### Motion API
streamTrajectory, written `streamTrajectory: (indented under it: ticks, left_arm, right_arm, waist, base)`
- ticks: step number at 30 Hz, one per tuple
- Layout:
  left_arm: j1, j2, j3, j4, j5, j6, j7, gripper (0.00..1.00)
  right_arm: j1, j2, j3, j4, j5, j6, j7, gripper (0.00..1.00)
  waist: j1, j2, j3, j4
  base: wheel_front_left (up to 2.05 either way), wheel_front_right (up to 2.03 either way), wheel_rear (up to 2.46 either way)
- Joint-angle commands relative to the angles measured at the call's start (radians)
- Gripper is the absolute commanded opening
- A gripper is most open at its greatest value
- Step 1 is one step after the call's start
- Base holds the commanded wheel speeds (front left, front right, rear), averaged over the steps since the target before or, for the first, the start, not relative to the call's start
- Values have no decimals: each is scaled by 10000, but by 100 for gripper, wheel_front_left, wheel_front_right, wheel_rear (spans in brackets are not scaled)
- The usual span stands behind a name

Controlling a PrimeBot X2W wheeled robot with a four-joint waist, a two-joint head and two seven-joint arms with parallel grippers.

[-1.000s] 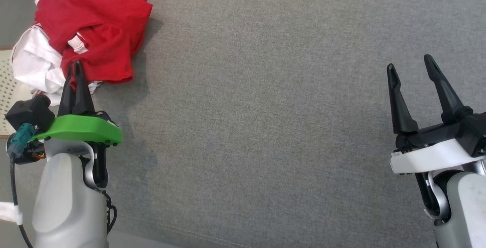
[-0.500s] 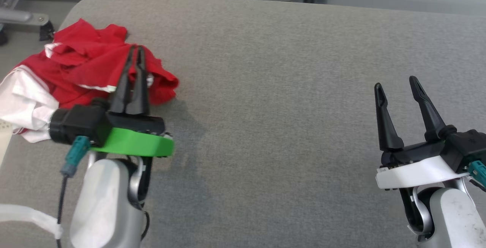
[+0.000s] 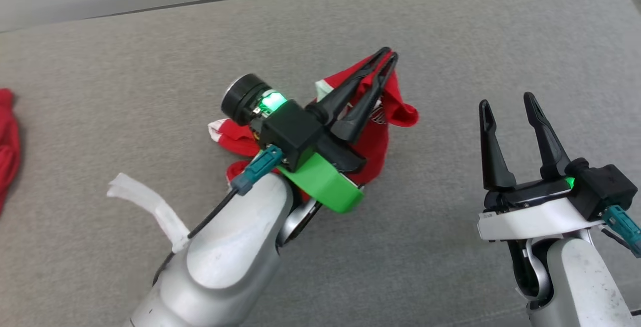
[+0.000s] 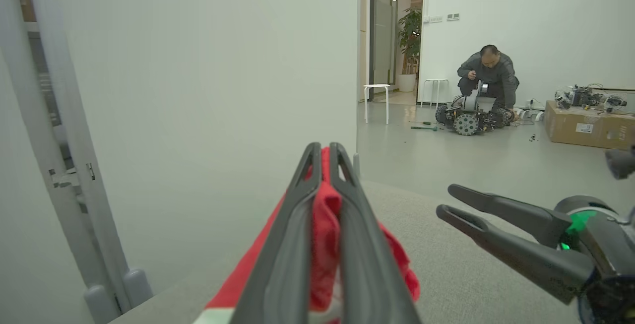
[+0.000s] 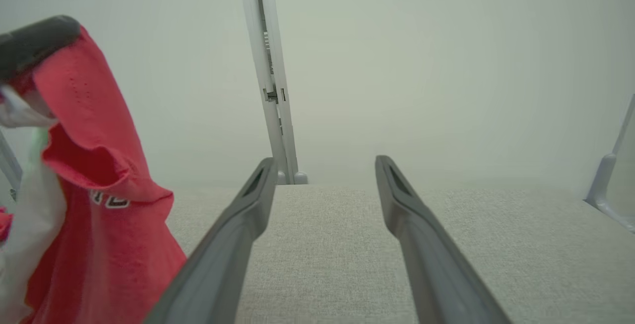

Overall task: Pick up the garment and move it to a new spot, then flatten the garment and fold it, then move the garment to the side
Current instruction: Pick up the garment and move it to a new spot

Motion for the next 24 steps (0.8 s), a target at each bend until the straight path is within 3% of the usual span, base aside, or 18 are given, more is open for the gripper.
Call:
streamTrajectory:
  ticks: [1, 6, 11, 12, 13, 14, 19, 24]
  left_arm:
    - [-312, 76, -253, 218, -136, -16, -59, 0]
    - [-780, 81, -1155, 1485, -381, 78, 248, 0]
    - [-844, 78, -1835, 2583, -643, 28, 285, 0]
    - [-867, 77, -1915, 2648, -655, 25, 231, 24]
    - [-883, 75, -1982, 2662, -653, 36, 157, 88]
    - [-895, 70, -2063, 2612, -639, 73, 68, 100]
    - [-728, 91, -1795, 1860, -280, 643, -174, 100]
    - [99, 476, -443, 531, -20, 1386, -158, 100]
  right_arm:
    - [-153, 82, -24, 111, 71, -10, -90, 100]
    - [-261, 160, -36, 353, 262, -10, -160, 100]
    - [-372, 187, -73, 388, 369, -10, -171, 100]
    - [-390, 185, -75, 371, 362, -10, -172, 100]
    - [-394, 182, -59, 365, 352, -10, -173, 100]
    - [-391, 183, -58, 364, 326, -10, -174, 100]
    - [-381, 176, -104, 321, 119, -10, -177, 100]
    - [-229, 131, -140, 329, -112, -10, -176, 100]
  waist:
    - [0, -1, 1212, -2210]
    - [0, -1, 1644, -2925]
    - [0, -1, 1762, -2913]
    - [0, -1, 1748, -2837]
    - [0, -1, 1717, -2744]
    - [0, -1, 1668, -2606]
    - [0, -1, 1275, -1749]
    - [0, -1, 845, -772]
  base:
    - [0, 0, 0]
    - [0, 0, 0]
    - [0, 0, 0]
    - [0, 0, 0]
    - [0, 0, 0]
    - [0, 0, 0]
    - [0, 0, 0]
    - [0, 0, 0]
